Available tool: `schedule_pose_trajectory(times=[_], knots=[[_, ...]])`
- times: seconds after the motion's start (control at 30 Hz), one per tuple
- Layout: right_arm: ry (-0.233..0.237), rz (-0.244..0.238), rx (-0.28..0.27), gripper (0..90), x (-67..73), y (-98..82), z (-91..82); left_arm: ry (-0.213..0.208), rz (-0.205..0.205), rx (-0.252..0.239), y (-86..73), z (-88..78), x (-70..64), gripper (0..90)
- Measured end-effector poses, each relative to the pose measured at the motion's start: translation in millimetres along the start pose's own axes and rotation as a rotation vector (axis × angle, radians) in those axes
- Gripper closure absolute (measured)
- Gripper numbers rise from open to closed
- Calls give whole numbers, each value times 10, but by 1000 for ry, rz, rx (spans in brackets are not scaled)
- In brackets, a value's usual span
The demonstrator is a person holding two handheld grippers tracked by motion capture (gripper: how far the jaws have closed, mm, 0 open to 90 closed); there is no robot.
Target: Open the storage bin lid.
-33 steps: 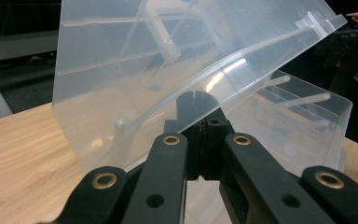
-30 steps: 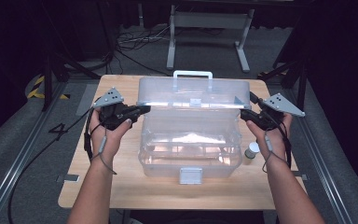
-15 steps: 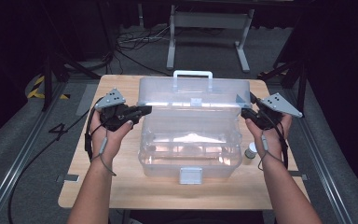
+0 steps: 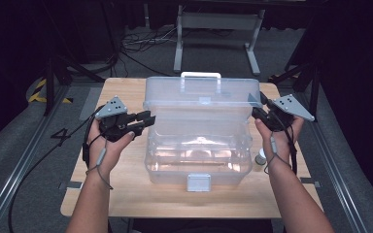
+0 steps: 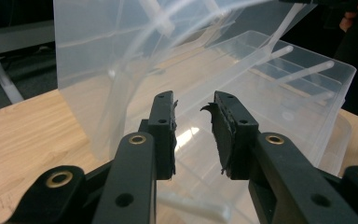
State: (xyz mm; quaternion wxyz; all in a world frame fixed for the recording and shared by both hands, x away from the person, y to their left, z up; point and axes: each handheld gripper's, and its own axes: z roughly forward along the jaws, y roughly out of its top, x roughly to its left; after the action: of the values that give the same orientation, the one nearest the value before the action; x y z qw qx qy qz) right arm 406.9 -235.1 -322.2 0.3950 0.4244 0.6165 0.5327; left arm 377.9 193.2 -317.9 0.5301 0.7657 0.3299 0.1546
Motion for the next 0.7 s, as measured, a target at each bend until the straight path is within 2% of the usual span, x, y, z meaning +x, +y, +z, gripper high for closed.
schedule_pose_trajectory(times=[0.17, 0.33, 0.43, 0.63, 0.7], knots=[[-16, 2, -19, 686, 4, 42, 32, 19, -17, -4, -58, -95, 31, 690], [-5, 32, -12, 709, -43, 85, 66, 56, -43, -14, -132, -230, 87, 691], [3, 33, 11, 712, -71, 124, 105, 56, -61, -15, -177, -300, 112, 687], [13, 26, 59, 720, -126, 201, 196, 38, -31, 19, -211, -363, 48, 652], [14, 24, 60, 723, -131, 205, 210, 33, -25, 25, -214, -370, 37, 642]])
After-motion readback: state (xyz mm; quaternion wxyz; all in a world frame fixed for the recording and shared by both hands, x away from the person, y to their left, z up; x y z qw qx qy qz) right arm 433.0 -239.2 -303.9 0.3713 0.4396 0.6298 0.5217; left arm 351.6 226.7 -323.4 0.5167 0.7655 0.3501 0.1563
